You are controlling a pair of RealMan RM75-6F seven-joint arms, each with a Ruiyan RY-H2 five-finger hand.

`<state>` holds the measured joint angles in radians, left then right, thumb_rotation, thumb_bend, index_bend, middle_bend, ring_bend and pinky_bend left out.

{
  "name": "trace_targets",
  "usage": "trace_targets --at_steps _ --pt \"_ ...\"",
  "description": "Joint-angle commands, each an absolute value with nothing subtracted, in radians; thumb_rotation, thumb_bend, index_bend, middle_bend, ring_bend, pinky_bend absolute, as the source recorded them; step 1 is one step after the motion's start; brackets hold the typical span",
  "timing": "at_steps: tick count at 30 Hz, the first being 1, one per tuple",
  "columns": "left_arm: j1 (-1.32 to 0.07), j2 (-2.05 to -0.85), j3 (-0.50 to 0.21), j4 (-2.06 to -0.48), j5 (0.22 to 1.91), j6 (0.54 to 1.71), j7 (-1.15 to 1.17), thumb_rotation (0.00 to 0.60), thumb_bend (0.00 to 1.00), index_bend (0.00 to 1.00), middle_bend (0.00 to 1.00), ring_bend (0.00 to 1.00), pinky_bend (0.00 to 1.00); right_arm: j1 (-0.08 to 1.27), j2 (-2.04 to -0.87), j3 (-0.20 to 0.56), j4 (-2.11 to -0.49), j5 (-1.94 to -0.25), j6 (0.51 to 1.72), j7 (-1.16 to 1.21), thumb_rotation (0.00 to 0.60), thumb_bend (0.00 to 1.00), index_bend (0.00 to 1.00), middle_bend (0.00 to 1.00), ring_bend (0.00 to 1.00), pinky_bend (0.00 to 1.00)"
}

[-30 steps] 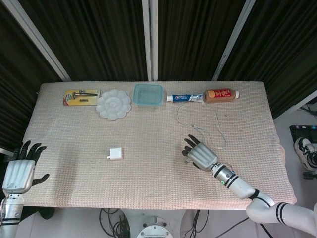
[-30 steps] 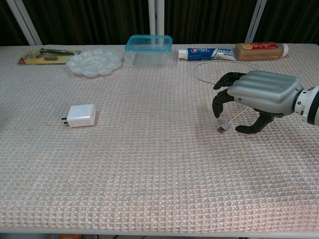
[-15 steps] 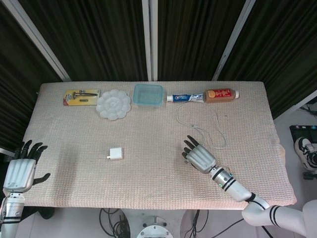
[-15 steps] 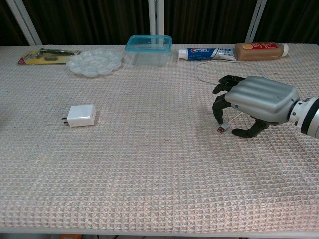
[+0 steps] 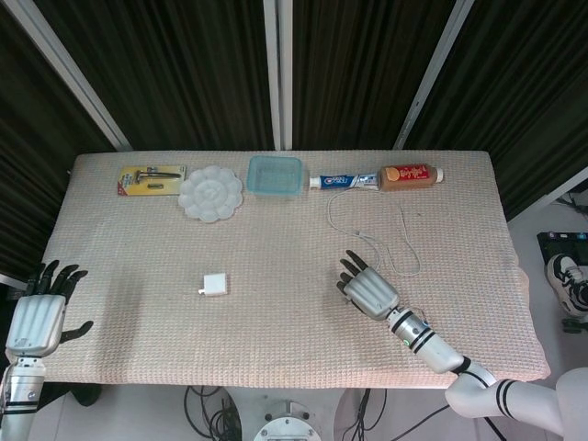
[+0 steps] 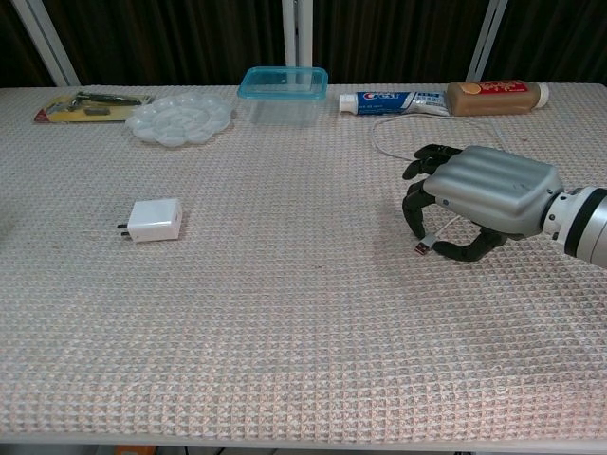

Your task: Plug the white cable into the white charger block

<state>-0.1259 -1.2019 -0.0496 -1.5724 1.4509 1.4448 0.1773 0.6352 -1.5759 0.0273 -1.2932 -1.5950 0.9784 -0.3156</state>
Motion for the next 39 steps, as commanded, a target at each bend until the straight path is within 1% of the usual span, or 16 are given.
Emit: trace_targets --at_steps 1,8,12,16,19,22,28,34,36,39 --pt "-0.126 -1.202 -0.049 -1.572 1.451 1.444 0.176 0.6 0.09 0.2 0.13 0.0 0.0 0.635 -1.578 0.028 -1.291 -1.591 0.982 -0.316 0.6 0.33 0.52 0.38 0.13 0.05" --pt "-0.13 -1.2 -0.05 -1.572 1.454 1.441 0.176 0.6 0.09 0.2 0.13 0.0 0.0 0.626 -1.578 0.027 -1.298 -1.59 1.018 -0.312 0.6 0.33 0.56 0.42 0.17 0.05" --pt "-0.143 -1.195 -0.052 -1.58 1.461 1.429 0.182 0.6 0.09 0.2 0.13 0.0 0.0 0.615 -1.567 0.036 -1.318 -1.581 1.046 -0.286 0.6 0.33 0.58 0.46 0.22 0.05" --pt "-0.175 -1.187 -0.055 -1.6 1.475 1.389 0.195 0.6 0.09 0.2 0.13 0.0 0.0 0.607 -1.547 0.047 -1.344 -1.569 1.069 -0.271 0.6 0.33 0.6 0.52 0.27 0.07" --pt "-0.215 -1.181 -0.06 -1.617 1.489 1.342 0.207 0.6 0.09 0.2 0.13 0.0 0.0 0.6 -1.528 0.055 -1.366 -1.557 1.08 -0.267 0.6 0.33 0.62 0.54 0.3 0.08" --pt "-0.265 -1.18 -0.067 -1.634 1.497 1.277 0.218 0.6 0.09 0.2 0.13 0.0 0.0 0.593 -1.508 0.061 -1.397 -1.54 1.086 -0.26 0.6 0.33 0.62 0.54 0.3 0.08" --pt "-0.392 -1.217 -0.086 -1.648 1.488 1.102 0.235 0.6 0.09 0.2 0.13 0.0 0.0 0.584 -1.462 0.074 -1.447 -1.51 1.087 -0.253 0.6 0.33 0.62 0.53 0.3 0.08" --pt "-0.519 -1.323 -0.107 -1.607 1.448 0.944 0.291 0.6 0.09 0.22 0.15 0.0 0.0 0.577 -1.39 0.113 -1.522 -1.485 1.121 -0.261 0.6 0.33 0.62 0.53 0.3 0.08" --pt "-0.548 -1.36 -0.115 -1.582 1.426 0.913 0.311 0.6 0.09 0.22 0.16 0.0 0.0 0.575 -1.367 0.124 -1.544 -1.48 1.132 -0.268 0.6 0.33 0.62 0.53 0.3 0.08" --pt "-0.584 -1.422 -0.133 -1.545 1.372 0.883 0.357 0.6 0.1 0.23 0.16 0.0 0.0 0.571 -1.334 0.137 -1.576 -1.472 1.145 -0.281 0.6 0.33 0.62 0.53 0.3 0.08"
